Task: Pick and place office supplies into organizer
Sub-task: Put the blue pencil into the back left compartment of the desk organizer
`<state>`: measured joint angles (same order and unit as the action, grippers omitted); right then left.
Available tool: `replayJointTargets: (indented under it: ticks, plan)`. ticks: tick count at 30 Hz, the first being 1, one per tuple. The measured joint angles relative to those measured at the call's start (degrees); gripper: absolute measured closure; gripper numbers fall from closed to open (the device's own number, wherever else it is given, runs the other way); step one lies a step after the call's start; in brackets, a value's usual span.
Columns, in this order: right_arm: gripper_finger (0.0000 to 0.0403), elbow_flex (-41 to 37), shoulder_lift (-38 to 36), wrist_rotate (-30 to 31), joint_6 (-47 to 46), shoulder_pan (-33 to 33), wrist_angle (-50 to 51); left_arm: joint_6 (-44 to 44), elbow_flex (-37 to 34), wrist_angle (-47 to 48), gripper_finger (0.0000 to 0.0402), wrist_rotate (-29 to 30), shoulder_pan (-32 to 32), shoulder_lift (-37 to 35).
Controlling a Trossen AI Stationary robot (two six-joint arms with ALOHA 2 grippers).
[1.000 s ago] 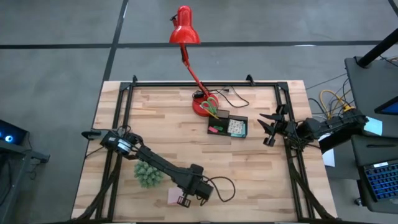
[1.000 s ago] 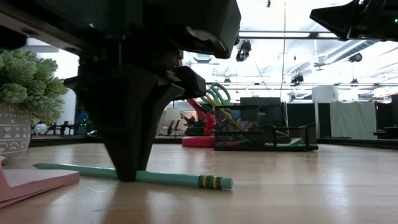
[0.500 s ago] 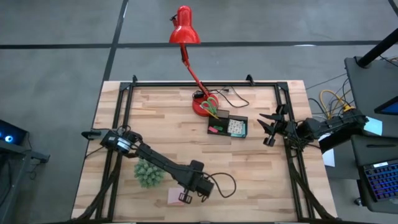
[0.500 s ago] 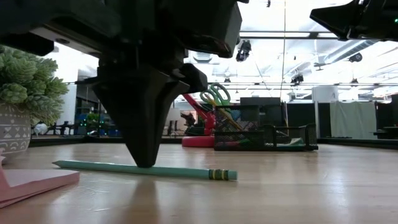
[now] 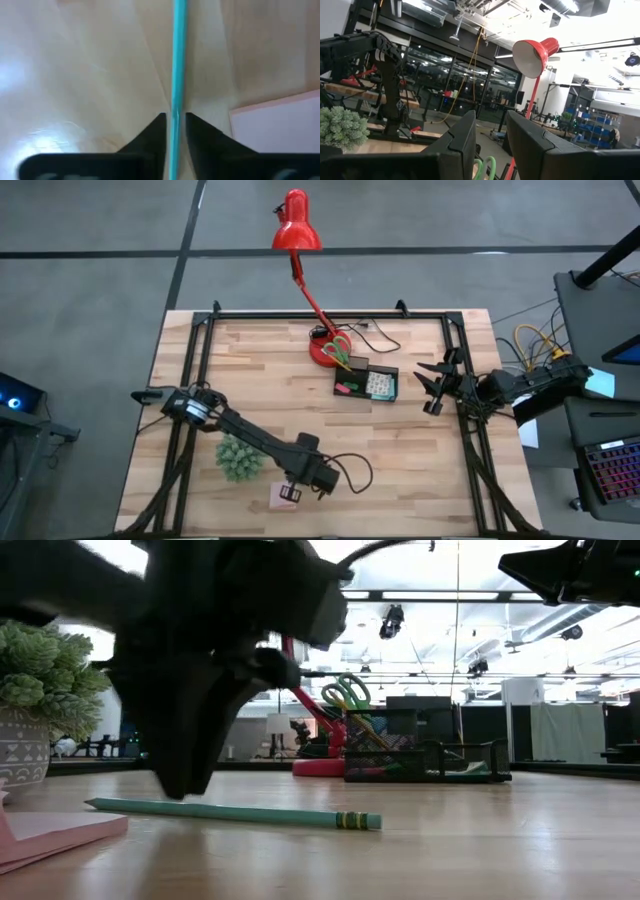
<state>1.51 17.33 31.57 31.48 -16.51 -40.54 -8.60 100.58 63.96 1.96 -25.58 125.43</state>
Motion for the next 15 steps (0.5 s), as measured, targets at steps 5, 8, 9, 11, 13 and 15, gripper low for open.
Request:
replayJointTargets:
  ticks: [5, 8, 9, 11, 13, 15]
  plan:
    - [0.0303, 0.0, 0.0, 0.0, 0.0, 0.0, 0.0, -0.3, -2.7, -0.6, 0.0275, -1.0, 0.0, 0.0]
    - [0.0303, 0.0, 0.0, 0.0, 0.0, 0.0, 0.0, -1.6, -4.1, -0.9, 0.0242, -1.0, 0.1, -0.7]
    - [0.0303, 0.0, 0.0, 0.0, 0.0, 0.0, 0.0, -1.6, -4.5, -1.1, 0.0236, -1.1, 0.3, -0.8]
    - [0.0303, 0.0, 0.0, 0.0, -0.6, 0.0, 0.0, -1.6, -4.9, -1.4, 0.023, -1.2, 0.3, -0.9]
    - [0.0303, 0.0, 0.0, 0.0, -0.9, 0.0, 0.0, -1.6, -5.1, -1.5, 0.0233, -1.7, 0.5, -1.0]
    - [0.0303, 0.0, 0.0, 0.0, -0.9, 0.0, 0.0, -1.6, -5.3, -1.5, 0.0242, -2.7, 0.7, -1.0]
